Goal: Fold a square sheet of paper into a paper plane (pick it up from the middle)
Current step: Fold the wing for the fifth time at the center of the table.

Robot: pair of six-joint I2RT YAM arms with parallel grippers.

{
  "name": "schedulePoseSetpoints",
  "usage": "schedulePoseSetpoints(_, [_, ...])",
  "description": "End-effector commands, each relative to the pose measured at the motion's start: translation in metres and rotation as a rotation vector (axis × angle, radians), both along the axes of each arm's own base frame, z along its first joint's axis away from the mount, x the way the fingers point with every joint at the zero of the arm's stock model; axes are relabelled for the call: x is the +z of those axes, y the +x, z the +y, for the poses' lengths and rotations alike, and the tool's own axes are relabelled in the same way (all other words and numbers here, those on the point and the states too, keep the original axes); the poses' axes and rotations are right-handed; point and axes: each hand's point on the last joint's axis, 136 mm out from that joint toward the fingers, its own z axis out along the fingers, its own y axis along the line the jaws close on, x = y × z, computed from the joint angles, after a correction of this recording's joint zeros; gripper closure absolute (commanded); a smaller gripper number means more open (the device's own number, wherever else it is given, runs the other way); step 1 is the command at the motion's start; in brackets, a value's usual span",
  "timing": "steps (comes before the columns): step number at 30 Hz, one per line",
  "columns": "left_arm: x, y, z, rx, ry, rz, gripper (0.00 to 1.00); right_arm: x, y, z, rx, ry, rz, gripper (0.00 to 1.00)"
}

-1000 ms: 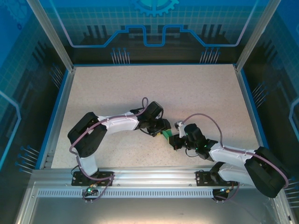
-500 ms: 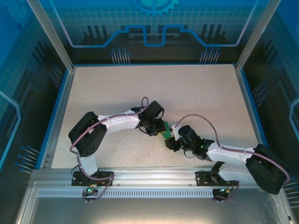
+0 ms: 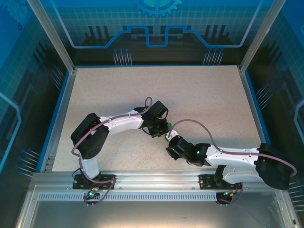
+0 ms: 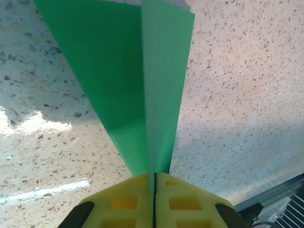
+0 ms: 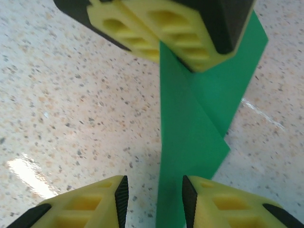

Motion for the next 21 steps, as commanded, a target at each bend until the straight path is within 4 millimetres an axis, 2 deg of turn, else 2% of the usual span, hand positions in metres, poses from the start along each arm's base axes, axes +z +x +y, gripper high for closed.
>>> schedulePoseSetpoints(1, [-0.001, 0.003, 0.003, -0.008, 0.031, 0.007, 0.91, -0.001, 0.000, -0.019, -0.071, -0.133, -0.027, 0.63])
schedulePoseSetpoints(13, [-0.002, 0.002, 0.003, -0.013, 0.034, 0.011, 0.91, -0.002, 0.004, 0.000, -0.061, -0.185, -0.034, 0.85])
schedulePoseSetpoints(21, [-0.002, 0.002, 0.004, -0.013, 0.041, 0.010, 0.90, -0.005, 0.003, 0.004, -0.050, -0.185, -0.016, 0.97])
